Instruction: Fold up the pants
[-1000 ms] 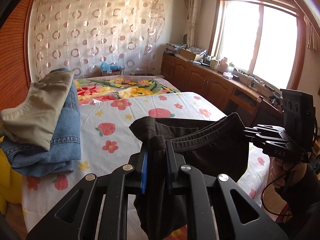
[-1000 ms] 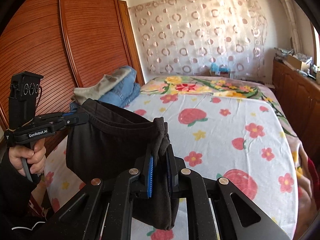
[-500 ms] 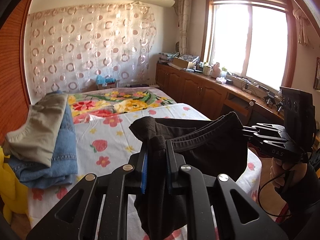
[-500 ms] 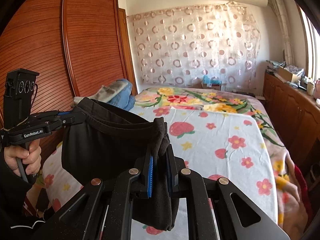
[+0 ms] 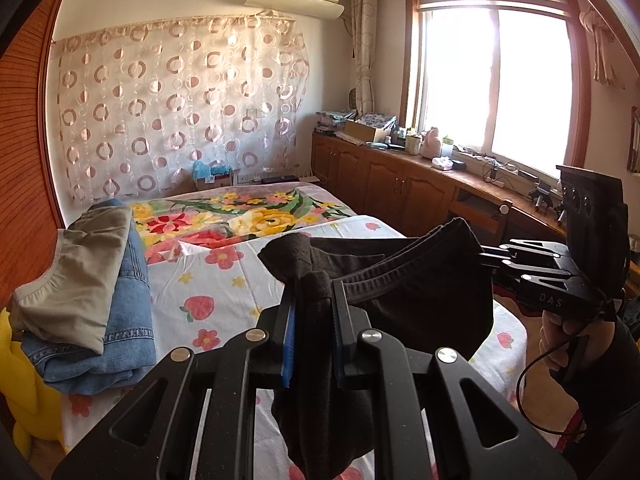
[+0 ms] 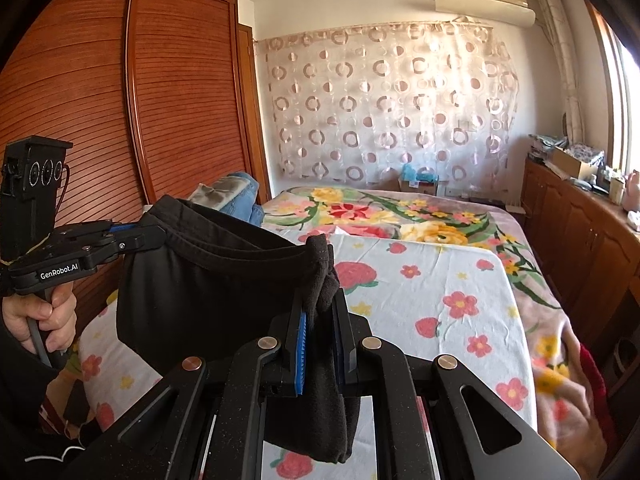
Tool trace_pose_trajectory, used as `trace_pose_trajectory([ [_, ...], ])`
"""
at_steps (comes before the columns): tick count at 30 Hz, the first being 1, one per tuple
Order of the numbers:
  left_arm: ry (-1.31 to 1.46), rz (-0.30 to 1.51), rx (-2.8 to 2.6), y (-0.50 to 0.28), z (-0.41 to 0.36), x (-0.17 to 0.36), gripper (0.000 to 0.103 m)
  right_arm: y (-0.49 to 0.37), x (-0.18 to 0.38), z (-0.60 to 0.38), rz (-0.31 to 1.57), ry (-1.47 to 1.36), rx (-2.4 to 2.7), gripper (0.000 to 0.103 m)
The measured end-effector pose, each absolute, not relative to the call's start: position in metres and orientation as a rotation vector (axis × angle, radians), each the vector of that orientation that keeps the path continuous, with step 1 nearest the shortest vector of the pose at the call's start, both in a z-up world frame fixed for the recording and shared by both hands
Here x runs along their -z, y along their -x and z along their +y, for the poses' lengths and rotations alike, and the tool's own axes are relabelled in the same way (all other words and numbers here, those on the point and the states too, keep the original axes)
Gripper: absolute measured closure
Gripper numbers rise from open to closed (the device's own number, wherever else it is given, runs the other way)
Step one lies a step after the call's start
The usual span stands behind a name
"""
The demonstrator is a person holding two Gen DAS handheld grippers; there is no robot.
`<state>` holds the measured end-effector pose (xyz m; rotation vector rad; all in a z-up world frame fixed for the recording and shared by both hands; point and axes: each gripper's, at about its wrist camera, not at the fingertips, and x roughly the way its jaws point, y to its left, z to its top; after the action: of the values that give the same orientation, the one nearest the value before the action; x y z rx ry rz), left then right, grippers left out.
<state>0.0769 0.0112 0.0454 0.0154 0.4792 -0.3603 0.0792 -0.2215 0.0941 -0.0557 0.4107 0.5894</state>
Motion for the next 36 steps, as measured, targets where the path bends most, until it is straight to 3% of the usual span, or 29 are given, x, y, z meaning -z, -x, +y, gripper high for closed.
trace_pose_trajectory([
  [19, -0.006, 0.501, 0.308, -0.146, 0.031, -0.053, 0.087, -0.157, -0.118, -0.195, 0.391, 0.16, -0.62, 0.092],
  [36, -0.025, 0.402, 0.159, -0.151, 0.078, -0.107, 0.087, -0.233, -0.148, -0.159, 0.275, 0.188, -0.74, 0.092],
])
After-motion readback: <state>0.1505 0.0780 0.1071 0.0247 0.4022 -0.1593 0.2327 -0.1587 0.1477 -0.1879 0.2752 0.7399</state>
